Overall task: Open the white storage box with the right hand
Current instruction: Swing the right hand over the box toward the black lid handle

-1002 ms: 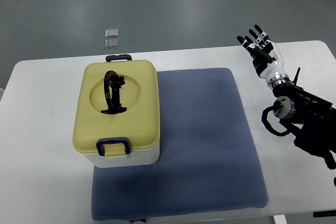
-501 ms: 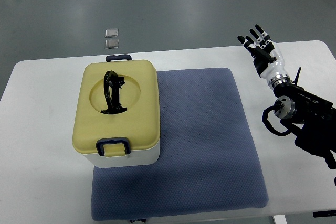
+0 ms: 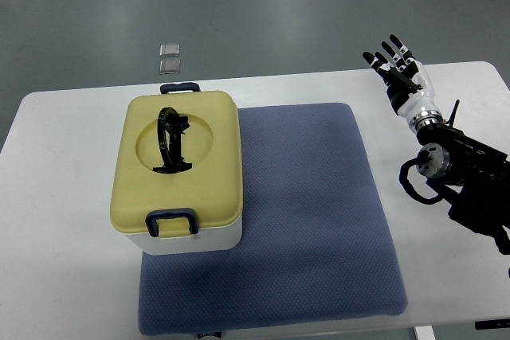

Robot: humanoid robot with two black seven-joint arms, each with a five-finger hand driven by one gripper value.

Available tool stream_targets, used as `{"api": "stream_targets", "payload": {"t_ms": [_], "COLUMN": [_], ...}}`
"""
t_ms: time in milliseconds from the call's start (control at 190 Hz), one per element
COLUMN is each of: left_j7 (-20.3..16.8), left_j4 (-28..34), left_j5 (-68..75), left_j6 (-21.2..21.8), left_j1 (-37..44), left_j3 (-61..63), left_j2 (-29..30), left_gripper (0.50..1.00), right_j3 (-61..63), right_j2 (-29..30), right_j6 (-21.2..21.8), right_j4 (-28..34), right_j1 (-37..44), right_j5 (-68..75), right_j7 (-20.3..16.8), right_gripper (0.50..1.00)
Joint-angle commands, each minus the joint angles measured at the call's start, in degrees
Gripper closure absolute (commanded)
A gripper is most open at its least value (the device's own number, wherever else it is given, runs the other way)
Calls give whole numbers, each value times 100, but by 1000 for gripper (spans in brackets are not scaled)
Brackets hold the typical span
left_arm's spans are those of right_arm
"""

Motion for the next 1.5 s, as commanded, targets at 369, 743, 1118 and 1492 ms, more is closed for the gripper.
{"api": "stream_targets", "payload": {"t_ms": [369,743,1118,1492], "left_j7": [0,0,0,0], "left_j4": [0,0,0,0], "left_j5": [0,0,0,0], "left_j6": [0,0,0,0], "left_j1": [1,1,1,1], "left_j3": [0,0,0,0], "left_j2": [0,0,0,0], "left_gripper": [500,500,500,500], "right_j3": [11,-174,-613,-1563], "right_j2": [-21,-451,-583,225], "right_j6": [8,78,1203,2012], "right_j4": [88,677,1363,1477], "right_j1": [185,1143,2953,4123], "right_j5": [-114,-2821,-6406,-7242], "right_j7": [0,-35,0,0], "right_gripper": [570,570,572,572]}}
